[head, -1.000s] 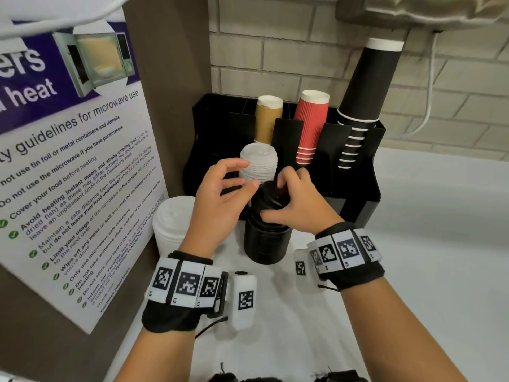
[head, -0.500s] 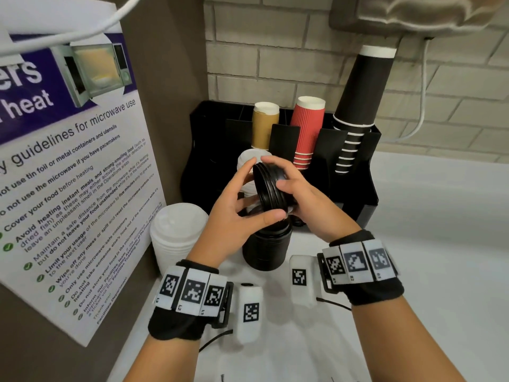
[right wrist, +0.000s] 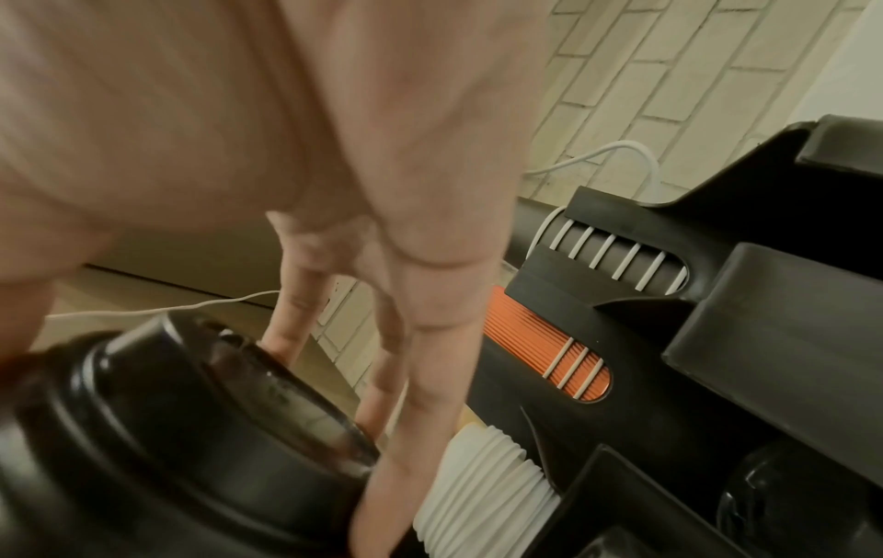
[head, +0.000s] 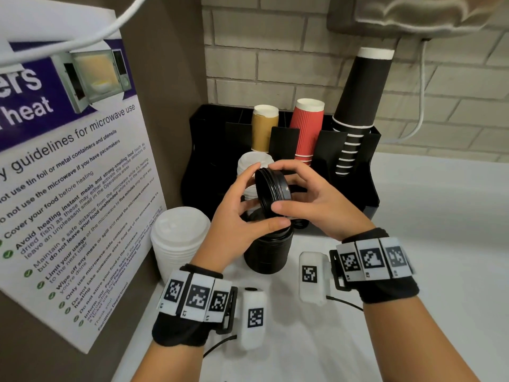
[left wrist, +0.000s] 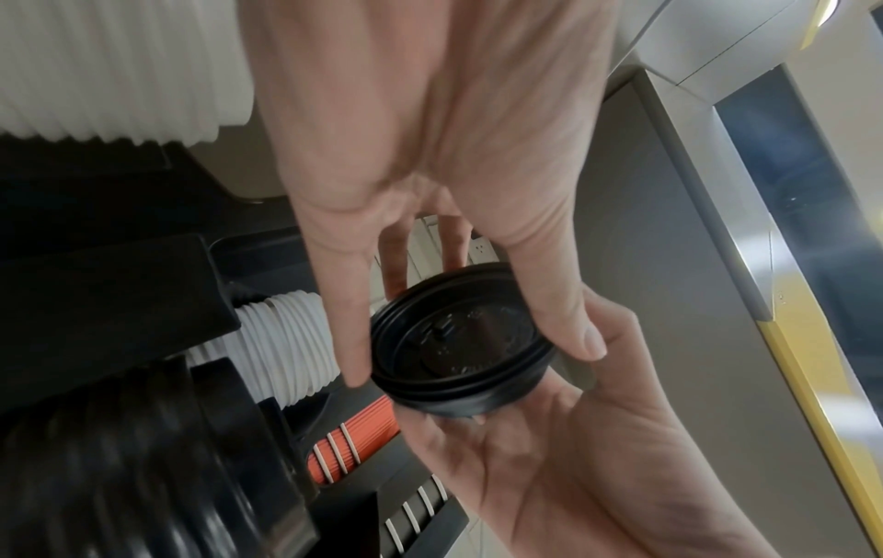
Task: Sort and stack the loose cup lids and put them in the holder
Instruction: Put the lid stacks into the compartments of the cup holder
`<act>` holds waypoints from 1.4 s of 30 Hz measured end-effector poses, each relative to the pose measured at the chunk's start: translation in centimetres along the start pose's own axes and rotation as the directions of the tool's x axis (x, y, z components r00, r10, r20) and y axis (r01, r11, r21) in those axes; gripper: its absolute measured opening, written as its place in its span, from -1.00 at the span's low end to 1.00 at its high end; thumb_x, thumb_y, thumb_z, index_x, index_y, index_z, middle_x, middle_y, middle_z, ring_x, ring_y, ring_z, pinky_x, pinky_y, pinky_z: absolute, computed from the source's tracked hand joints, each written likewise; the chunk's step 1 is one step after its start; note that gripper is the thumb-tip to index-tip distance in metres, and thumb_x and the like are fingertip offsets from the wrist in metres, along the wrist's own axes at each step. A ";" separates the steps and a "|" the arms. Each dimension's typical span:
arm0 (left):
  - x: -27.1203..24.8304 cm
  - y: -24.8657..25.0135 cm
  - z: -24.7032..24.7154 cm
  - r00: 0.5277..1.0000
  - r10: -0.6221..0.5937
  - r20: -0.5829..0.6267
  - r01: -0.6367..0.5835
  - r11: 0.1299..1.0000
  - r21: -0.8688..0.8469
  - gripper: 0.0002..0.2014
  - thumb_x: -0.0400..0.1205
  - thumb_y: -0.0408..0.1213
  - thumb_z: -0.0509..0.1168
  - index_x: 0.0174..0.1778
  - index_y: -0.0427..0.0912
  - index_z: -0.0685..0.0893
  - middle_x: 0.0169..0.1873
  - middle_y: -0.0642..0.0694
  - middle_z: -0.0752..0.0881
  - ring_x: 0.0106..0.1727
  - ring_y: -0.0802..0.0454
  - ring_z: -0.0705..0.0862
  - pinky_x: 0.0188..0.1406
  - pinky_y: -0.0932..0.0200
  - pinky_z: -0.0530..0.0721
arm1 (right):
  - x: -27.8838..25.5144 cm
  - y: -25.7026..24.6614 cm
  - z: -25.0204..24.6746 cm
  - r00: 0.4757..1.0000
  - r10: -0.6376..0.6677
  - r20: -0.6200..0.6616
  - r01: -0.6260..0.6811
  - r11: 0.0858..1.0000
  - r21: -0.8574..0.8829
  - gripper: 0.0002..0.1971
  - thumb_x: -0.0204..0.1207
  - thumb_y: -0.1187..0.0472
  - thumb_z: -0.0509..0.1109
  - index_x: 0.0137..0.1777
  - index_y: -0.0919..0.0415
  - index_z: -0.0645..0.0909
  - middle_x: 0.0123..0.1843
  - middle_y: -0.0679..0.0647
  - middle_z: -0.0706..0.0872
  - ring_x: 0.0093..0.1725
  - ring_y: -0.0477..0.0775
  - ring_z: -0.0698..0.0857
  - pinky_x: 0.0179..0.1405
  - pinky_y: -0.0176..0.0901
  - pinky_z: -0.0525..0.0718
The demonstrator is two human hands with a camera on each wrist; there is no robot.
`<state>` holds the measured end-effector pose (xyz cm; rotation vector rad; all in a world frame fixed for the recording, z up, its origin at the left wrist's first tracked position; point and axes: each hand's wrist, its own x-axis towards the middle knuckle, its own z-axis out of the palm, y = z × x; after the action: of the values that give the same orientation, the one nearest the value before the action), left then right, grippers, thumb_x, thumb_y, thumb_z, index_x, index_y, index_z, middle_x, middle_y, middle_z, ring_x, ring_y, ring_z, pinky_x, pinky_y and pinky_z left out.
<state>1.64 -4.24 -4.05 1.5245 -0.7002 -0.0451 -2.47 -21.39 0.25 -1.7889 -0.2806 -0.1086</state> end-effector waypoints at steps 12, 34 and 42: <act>0.0 0.8 -1.1 0.984 -0.021 -0.174 0.001 0.993 -0.114 -0.43 0.37 0.06 0.43 0.33 0.27 0.49 0.38 0.18 0.53 0.38 0.15 0.61 0.11 0.45 0.62 | 3.9 2.6 -3.9 0.931 -0.030 -0.363 -0.088 0.948 -0.304 -0.44 0.33 0.26 0.62 0.19 0.10 0.36 0.24 0.17 0.55 0.16 0.17 0.66 0.13 -0.02 0.71; 0.4 0.1 -1.2 0.982 -0.021 -0.185 0.010 0.998 -0.060 -0.65 0.62 -0.28 0.40 0.27 0.14 0.54 0.38 0.09 0.55 0.33 0.14 0.64 0.13 0.39 0.63 | 7.5 8.4 -4.0 0.878 0.479 -0.007 0.059 -0.122 -0.991 0.01 0.19 -0.04 0.66 0.60 0.02 0.19 0.43 0.14 0.42 0.40 0.24 0.45 0.29 0.20 0.43; 0.5 0.0 -1.3 0.983 -0.023 -0.181 0.014 0.998 -0.053 -0.66 0.62 -0.27 0.40 0.26 0.14 0.56 0.37 0.10 0.56 0.33 0.13 0.65 0.19 0.29 0.62 | 5.9 6.7 -3.5 0.914 0.401 -0.065 -0.015 -0.127 -0.992 -0.30 0.41 0.04 0.50 0.54 0.08 0.34 0.39 0.09 0.51 0.43 0.17 0.40 0.41 0.22 0.31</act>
<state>2.58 -3.30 -3.78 1.4648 -0.5356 0.0607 5.15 -25.42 -3.90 -3.4903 -0.0027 0.2885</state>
